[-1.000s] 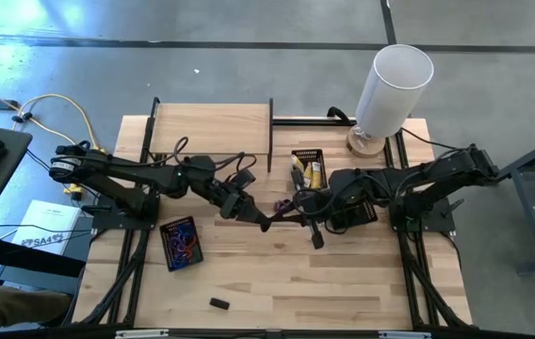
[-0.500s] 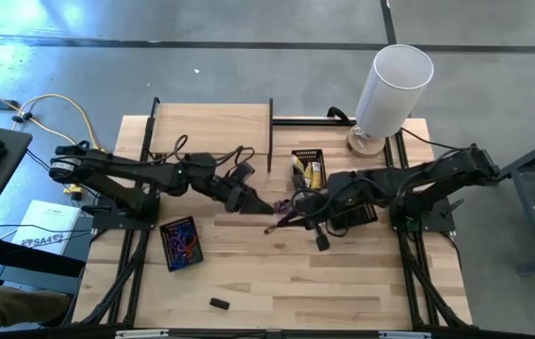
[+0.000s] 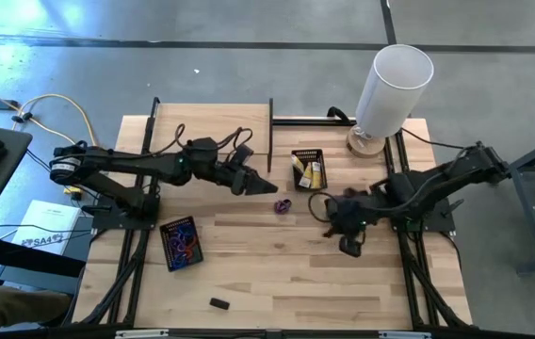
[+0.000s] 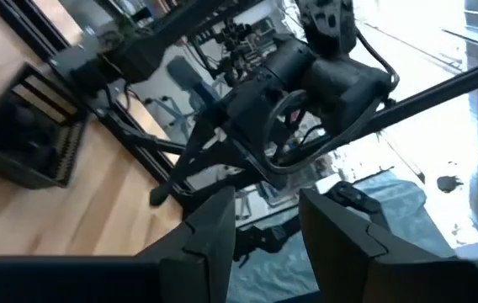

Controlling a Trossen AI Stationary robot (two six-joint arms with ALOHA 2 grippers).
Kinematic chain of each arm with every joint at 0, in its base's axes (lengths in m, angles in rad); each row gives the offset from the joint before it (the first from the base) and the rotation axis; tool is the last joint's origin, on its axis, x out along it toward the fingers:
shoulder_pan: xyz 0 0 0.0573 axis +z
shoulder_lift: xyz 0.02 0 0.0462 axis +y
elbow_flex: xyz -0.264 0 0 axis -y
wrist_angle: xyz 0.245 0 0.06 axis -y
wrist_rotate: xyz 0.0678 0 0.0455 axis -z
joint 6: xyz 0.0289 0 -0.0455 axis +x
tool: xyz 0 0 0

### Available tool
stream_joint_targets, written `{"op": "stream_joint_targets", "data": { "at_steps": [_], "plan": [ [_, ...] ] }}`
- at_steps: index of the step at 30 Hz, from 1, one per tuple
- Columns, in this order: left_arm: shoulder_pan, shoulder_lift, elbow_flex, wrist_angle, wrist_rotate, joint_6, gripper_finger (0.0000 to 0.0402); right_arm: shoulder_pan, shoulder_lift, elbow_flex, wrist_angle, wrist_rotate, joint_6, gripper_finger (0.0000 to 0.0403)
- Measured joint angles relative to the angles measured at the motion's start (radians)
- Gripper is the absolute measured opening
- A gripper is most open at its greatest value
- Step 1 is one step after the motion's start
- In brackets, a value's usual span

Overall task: Pick & Place Office Desk Supplies
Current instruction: Put the black rubberband into the bottom right black bin

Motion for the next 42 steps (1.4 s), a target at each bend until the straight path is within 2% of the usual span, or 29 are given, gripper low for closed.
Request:
{"op": "stream_joint_targets", "data": {
  "at_steps": [8, 12, 15, 20, 24, 33, 37, 42],
  "plan": [
    [0.010, 0.000, 0.000, -0.105, 0.008, 0.038, 0.0128, 0.058, -0.007, 0.000, -0.387, 0.137, 0.294, 0.0004],
    [0.010, 0.000, 0.000, -0.181, 0.033, 0.023, 0.0128, 0.054, -0.011, -0.021, -0.489, 0.197, 0.381, 0.0004],
    [0.007, 0.000, 0.000, -0.224, 0.077, 0.015, 0.0128, 0.008, -0.038, -0.086, -0.455, 0.192, 0.366, 0.0004],
    [-0.039, 0.000, 0.000, -0.243, 0.095, 0.023, 0.0128, -0.076, -0.093, -0.271, -0.237, 0.078, 0.331, 0.0004],
    [-0.066, 0.000, 0.000, -0.243, 0.095, 0.048, 0.0128, -0.123, -0.104, -0.382, -0.163, 0.067, 0.361, 0.0004],
    [-0.080, 0.000, 0.000, -0.243, 0.107, 0.084, 0.0128, -0.153, -0.102, -0.441, -0.032, 0.083, 0.373, 0.0008],
    [-0.093, 0.000, 0.000, -0.243, 0.125, 0.084, 0.0128, -0.154, -0.102, -0.441, 0.005, 0.108, 0.376, 0.0037],
    [-0.099, 0.000, 0.000, -0.243, 0.127, 0.086, 0.0128, -0.167, -0.102, -0.441, 0.005, 0.108, 0.378, 0.0102]
  ]
}}
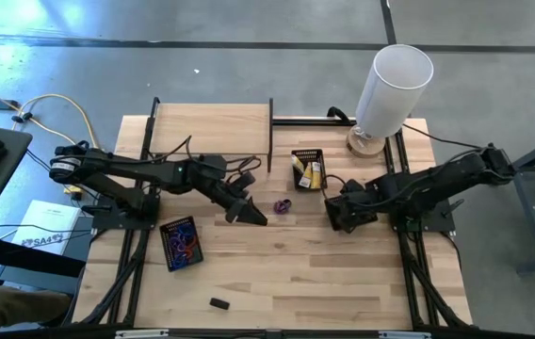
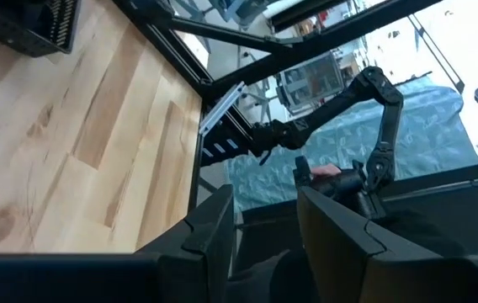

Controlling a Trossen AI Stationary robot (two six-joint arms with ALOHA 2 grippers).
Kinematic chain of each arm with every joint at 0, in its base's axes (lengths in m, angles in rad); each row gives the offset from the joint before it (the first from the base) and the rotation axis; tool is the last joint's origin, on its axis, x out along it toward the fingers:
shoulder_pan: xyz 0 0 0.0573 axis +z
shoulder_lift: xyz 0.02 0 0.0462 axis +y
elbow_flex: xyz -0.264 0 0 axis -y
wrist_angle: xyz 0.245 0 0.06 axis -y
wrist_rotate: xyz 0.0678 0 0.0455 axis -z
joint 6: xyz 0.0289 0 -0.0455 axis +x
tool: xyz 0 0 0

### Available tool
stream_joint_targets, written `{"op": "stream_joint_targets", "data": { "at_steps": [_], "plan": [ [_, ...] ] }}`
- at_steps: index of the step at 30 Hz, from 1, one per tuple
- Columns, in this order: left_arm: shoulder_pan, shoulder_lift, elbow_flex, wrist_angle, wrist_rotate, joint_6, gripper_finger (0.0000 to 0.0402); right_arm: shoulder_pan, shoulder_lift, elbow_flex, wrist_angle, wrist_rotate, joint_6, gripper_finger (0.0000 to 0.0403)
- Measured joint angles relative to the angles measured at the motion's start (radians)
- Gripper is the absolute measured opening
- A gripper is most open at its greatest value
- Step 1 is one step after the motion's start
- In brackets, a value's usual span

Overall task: Pick & Place Office Desk Supplies
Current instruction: Put the black rubberband into the bottom right black bin, then put the purple spring keychain into the bottom left black bin

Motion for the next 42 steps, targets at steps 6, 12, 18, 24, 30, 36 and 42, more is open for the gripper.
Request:
{"op": "stream_joint_targets", "data": {
  "at_steps": [6, 12, 18, 24, 30, 36, 42],
  "plan": [
    [0.004, 0.000, 0.000, 0.000, -0.008, 0.067, 0.0128, -0.015, 0.000, 0.001, 0.000, 0.046, 0.001, 0.0166],
    [0.011, 0.000, -0.001, -0.047, -0.154, 0.413, 0.0128, -0.011, -0.039, 0.021, -0.001, 0.052, 0.003, 0.0166],
    [0.016, 0.014, -0.001, -0.192, -0.417, 0.628, 0.0128, 0.025, -0.113, 0.082, 0.006, 0.044, 0.012, 0.0150],
    [0.046, 0.105, -0.002, -0.232, -0.415, 0.710, 0.0128, 0.101, -0.174, 0.094, 0.102, 0.040, 0.055, 0.0145],
    [0.052, 0.252, -0.001, -0.202, -0.415, 0.876, 0.0128, 0.188, -0.189, 0.094, 0.239, 0.048, 0.053, 0.0145],
    [0.058, 0.375, -0.001, -0.146, -0.415, 0.995, 0.0128, 0.244, -0.185, 0.094, 0.319, 0.048, 0.053, 0.0145],
    [0.075, 0.448, -0.001, -0.072, -0.439, 1.076, 0.0128, 0.264, -0.185, 0.093, 0.351, 0.048, 0.053, 0.0145]
  ]
}}
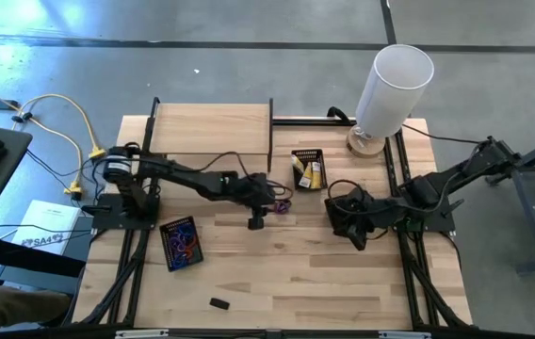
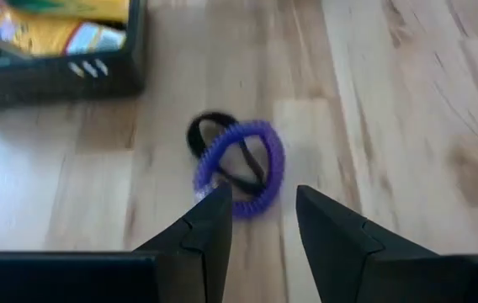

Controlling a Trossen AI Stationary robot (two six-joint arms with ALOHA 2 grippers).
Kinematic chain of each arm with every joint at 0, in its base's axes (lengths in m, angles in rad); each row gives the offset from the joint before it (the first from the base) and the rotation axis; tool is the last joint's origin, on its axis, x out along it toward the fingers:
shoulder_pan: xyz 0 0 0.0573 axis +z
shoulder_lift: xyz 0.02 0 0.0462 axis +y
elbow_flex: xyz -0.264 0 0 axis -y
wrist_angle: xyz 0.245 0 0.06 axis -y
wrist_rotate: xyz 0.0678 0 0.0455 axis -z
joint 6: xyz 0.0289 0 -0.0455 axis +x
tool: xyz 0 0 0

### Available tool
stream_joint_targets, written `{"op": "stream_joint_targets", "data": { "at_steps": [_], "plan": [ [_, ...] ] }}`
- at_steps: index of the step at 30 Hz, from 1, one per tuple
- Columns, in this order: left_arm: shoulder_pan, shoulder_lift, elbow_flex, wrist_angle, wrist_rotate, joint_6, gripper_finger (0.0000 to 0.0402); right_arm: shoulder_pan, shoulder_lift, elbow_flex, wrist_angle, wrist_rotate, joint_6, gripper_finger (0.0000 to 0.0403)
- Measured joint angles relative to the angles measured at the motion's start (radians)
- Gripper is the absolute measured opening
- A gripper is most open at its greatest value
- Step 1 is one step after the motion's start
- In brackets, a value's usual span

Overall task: Pick & Place Office Desk Supplies
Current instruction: Put the purple spring keychain into the bottom left black bin

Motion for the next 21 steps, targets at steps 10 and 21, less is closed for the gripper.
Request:
{"op": "stream_joint_targets", "data": {
  "at_steps": [10, 21],
  "plan": [
    [0.072, 0.057, 0.001, 0.092, -0.059, 0.003, 0.0128, -0.001, 0.000, 0.000, 0.031, 0.013, -0.001, 0.0145],
    [0.099, 0.071, 0.000, 0.109, 0.055, 0.013, 0.0128, -0.001, 0.000, 0.000, 0.031, 0.024, 0.001, 0.0145]
  ]
}}
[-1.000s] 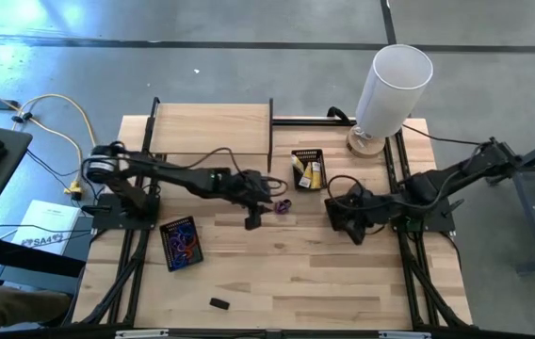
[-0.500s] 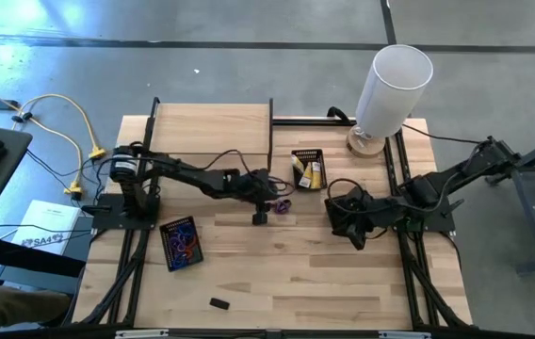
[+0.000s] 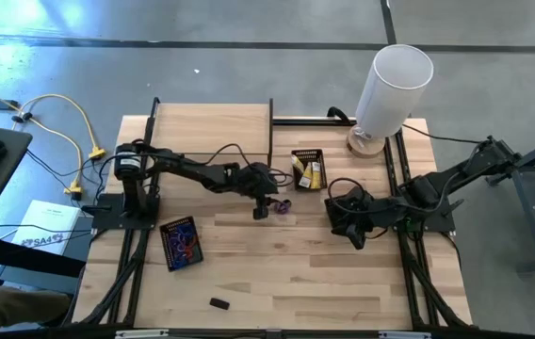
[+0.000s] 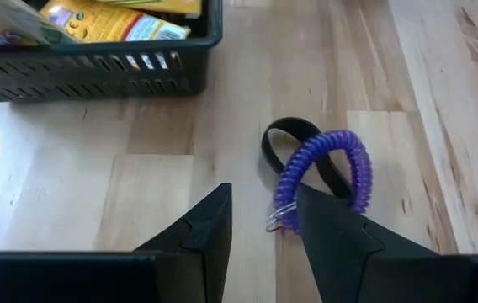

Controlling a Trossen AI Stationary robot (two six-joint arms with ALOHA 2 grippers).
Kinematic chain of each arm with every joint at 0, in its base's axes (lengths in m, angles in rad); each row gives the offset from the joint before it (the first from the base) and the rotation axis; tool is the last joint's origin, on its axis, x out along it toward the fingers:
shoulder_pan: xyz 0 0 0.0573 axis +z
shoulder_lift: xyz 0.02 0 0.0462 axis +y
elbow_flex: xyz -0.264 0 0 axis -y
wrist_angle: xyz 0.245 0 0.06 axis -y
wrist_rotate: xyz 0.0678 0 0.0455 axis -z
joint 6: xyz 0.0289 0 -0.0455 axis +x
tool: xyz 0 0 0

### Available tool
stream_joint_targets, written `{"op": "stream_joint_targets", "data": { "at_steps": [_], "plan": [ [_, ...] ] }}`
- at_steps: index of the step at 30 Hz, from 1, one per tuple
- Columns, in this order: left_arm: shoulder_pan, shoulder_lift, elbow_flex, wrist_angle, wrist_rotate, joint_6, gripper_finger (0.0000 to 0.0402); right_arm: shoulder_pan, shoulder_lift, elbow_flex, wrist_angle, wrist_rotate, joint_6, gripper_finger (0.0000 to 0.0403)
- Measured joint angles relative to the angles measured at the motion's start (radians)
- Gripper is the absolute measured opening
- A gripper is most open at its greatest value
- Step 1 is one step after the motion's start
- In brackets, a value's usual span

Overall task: Pick & Place Office Desk Supplies
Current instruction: Put the purple spring keychain into the bottom left black bin

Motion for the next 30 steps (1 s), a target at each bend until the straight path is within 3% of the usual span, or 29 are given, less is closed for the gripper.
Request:
{"op": "stream_joint_targets", "data": {
  "at_steps": [22, 30],
  "plan": [
    [0.000, 0.071, 0.000, 0.033, 0.085, -0.011, 0.0127, 0.000, 0.000, 0.000, 0.000, 0.002, 0.003, 0.0145],
    [0.000, 0.071, 0.000, 0.031, 0.085, -0.008, 0.0072, 0.000, 0.000, 0.000, 0.007, 0.003, 0.003, 0.0145]
  ]
}}
